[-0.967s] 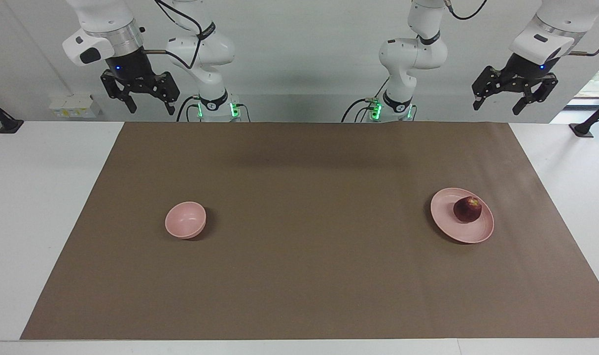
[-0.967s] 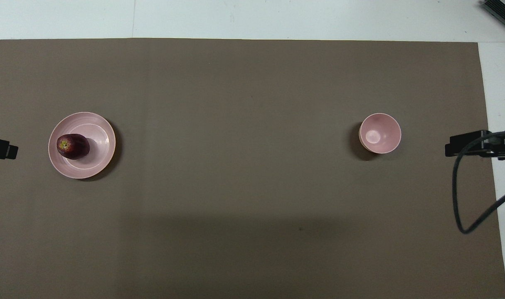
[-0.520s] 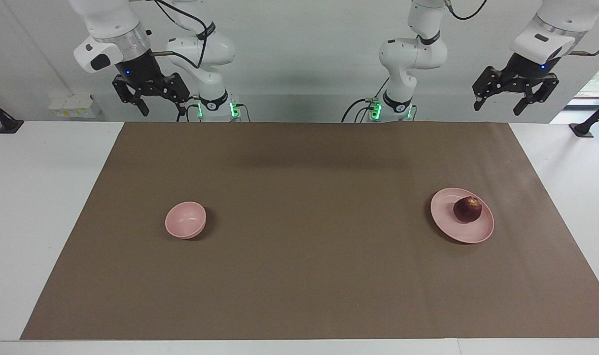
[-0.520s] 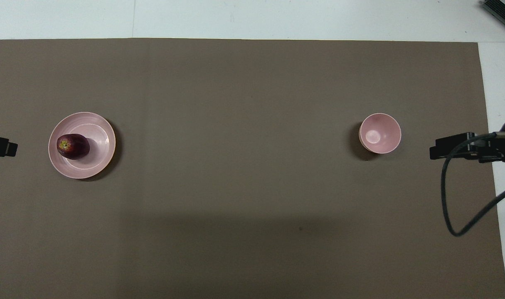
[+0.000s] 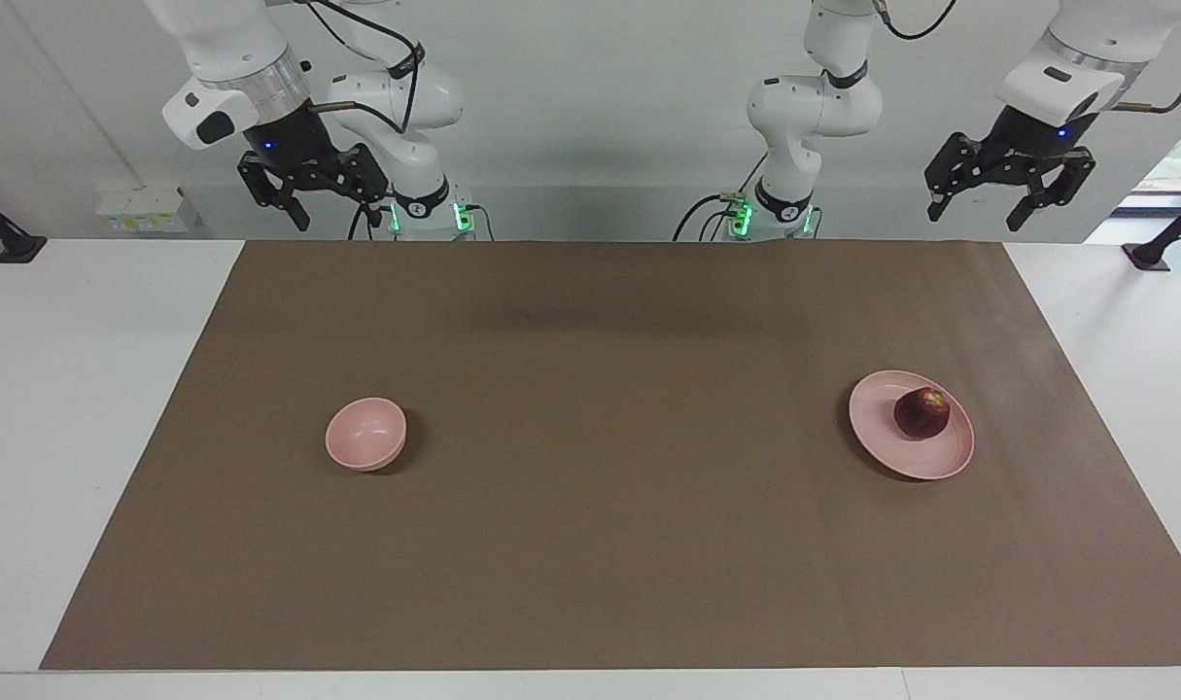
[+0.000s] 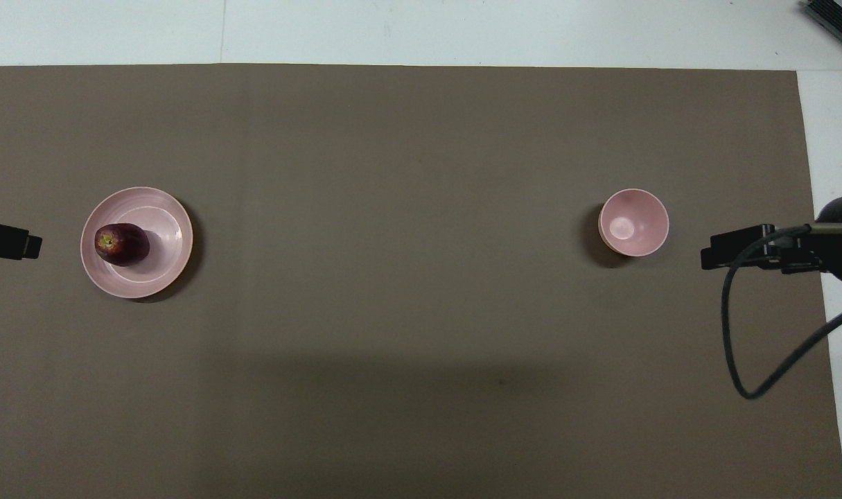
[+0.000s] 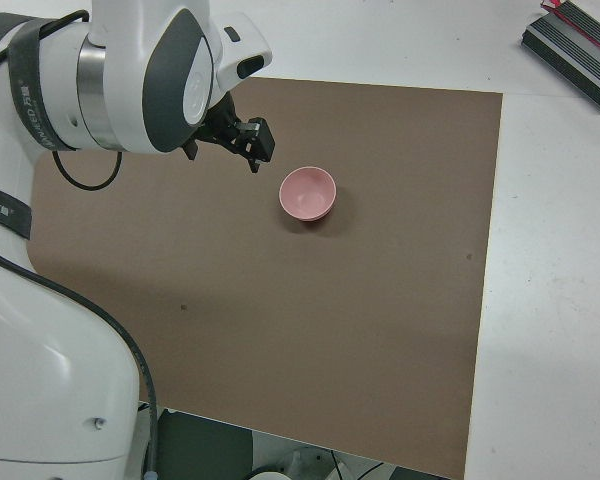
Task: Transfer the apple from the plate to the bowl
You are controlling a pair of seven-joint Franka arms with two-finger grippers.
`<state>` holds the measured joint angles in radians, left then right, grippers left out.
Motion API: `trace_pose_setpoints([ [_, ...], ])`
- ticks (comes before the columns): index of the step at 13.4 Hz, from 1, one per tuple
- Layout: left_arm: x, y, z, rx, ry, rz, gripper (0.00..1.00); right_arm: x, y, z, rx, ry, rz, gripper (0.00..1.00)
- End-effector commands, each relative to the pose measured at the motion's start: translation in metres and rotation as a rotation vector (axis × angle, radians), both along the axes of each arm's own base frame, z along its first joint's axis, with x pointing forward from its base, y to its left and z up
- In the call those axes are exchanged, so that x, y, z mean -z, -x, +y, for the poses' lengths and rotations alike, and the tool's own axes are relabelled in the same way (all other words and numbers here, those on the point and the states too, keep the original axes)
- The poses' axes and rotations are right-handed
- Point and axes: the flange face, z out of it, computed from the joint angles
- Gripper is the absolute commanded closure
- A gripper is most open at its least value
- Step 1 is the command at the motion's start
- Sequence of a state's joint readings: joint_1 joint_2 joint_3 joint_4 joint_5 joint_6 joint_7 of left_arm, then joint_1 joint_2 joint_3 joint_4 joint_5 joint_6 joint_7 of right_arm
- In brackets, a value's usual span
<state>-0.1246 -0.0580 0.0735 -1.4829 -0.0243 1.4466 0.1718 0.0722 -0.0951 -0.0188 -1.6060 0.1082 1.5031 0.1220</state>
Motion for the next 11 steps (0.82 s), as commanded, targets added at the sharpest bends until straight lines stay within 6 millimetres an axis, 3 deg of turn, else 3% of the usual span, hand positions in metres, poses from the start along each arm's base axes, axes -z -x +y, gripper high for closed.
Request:
trace_pose_setpoints([
  [1,0.031,0.007,0.001,0.003,0.009,0.021,0.00,0.002,0.002,-0.001,-0.018,-0.024,-0.014,0.00],
  [3,0.066,-0.005,0.009,-0.015,0.011,-0.002,0.00,0.002,0.002,-0.001,-0.018,-0.024,-0.014,0.00],
  [5,0.118,-0.014,0.013,-0.028,0.011,-0.017,0.00,0.001,0.002,-0.001,-0.019,-0.024,-0.016,0.00],
  [11,0.202,-0.032,0.060,-0.105,0.000,-0.086,0.00,0.000,0.001,0.005,-0.026,-0.027,-0.031,0.00],
])
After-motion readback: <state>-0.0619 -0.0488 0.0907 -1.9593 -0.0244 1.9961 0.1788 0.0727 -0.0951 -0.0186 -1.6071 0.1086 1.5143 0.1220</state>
